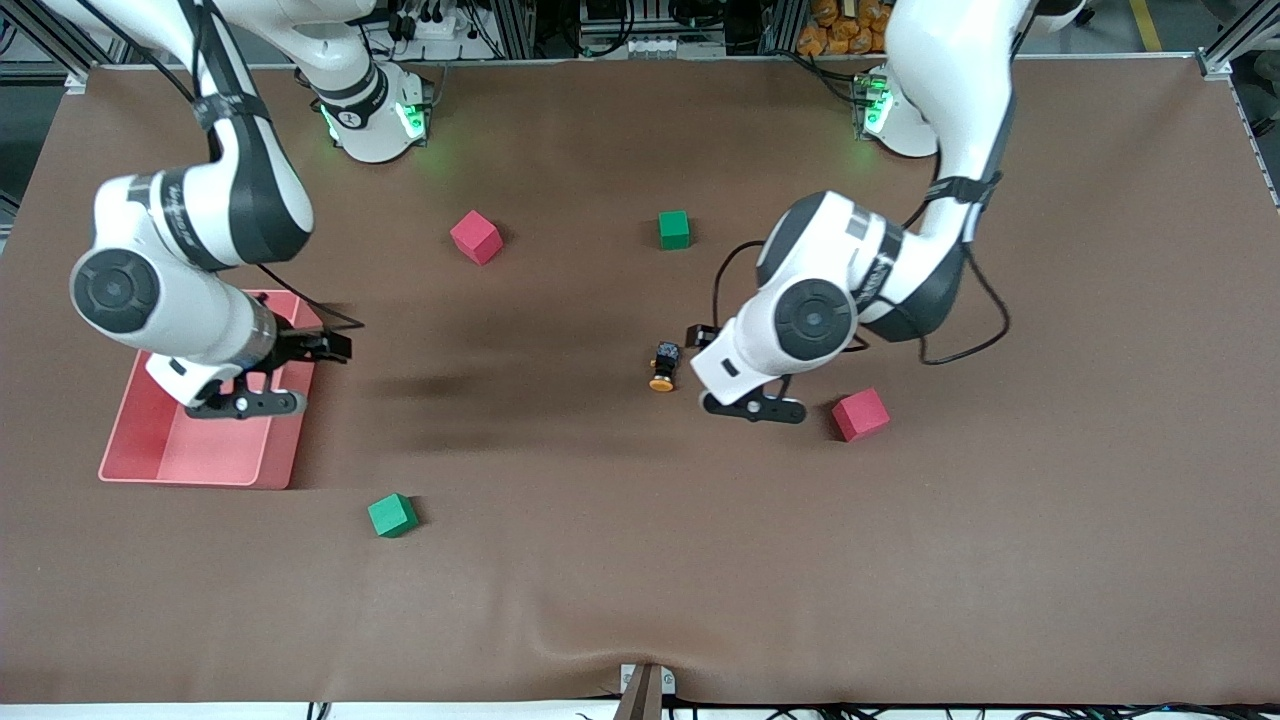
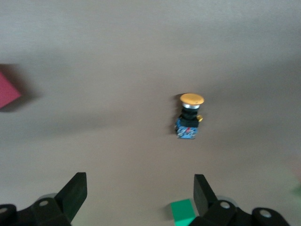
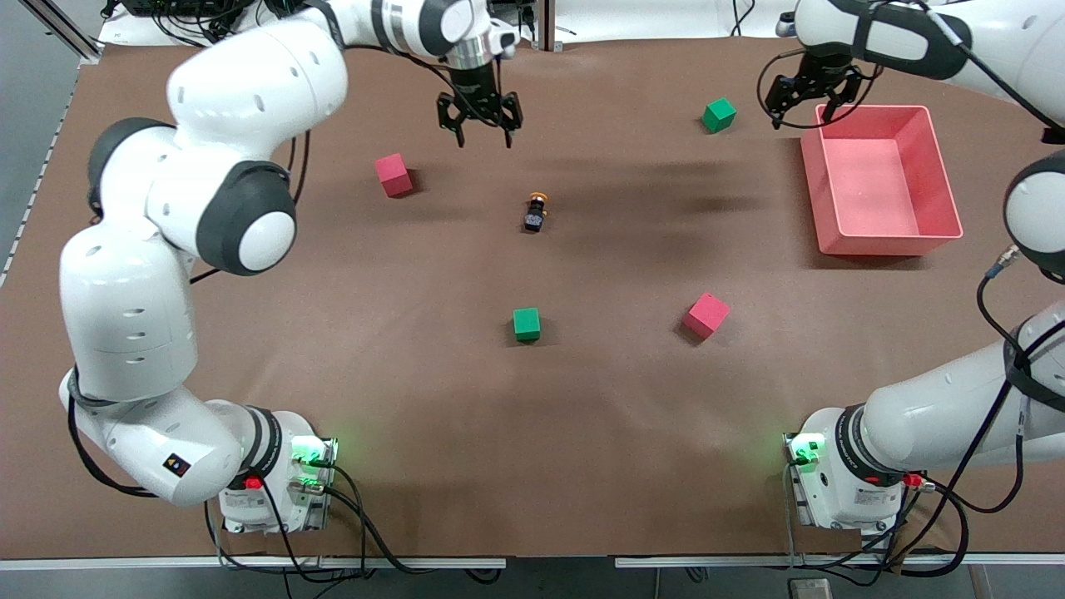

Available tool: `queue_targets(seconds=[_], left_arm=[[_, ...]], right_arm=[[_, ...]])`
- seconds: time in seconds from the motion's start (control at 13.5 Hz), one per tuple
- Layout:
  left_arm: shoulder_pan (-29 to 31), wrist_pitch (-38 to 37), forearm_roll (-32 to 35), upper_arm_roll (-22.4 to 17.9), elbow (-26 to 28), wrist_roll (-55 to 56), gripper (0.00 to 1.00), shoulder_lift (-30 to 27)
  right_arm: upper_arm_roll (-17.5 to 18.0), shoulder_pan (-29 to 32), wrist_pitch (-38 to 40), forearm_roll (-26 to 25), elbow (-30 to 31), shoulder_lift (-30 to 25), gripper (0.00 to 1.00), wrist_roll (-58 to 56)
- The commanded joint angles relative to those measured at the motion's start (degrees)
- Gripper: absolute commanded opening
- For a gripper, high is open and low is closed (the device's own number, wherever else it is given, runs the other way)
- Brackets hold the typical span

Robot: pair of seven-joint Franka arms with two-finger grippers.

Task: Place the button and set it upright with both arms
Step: 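Grasp the button with the left gripper while the right gripper returns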

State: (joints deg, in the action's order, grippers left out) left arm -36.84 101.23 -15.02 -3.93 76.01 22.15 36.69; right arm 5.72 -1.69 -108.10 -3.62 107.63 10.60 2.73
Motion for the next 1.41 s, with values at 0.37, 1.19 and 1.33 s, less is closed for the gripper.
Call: queue_targets(seconds=[0.37, 1.19, 1.33], left_arm=[[-6.9, 6.2, -0.9, -0.1, -5.5, 4.0, 1.00, 10.4], [-7.3, 6.0, -1.2, 0.2, -5.4, 1.3, 1.00, 15.6], [-7.4, 6.0, -1.2, 0.4, -5.4, 1.4, 1.00, 15.6]], right_arm=[[0.6, 4.6, 14.1, -0.6, -5.7, -8.7, 1.00, -7.7], [-8.3, -1.9, 31.2, 0.1, -27.4, -8.5, 1.00, -6.8], [-8.3, -2.1, 31.1, 0.1, -27.4, -8.5, 1.00, -6.3]])
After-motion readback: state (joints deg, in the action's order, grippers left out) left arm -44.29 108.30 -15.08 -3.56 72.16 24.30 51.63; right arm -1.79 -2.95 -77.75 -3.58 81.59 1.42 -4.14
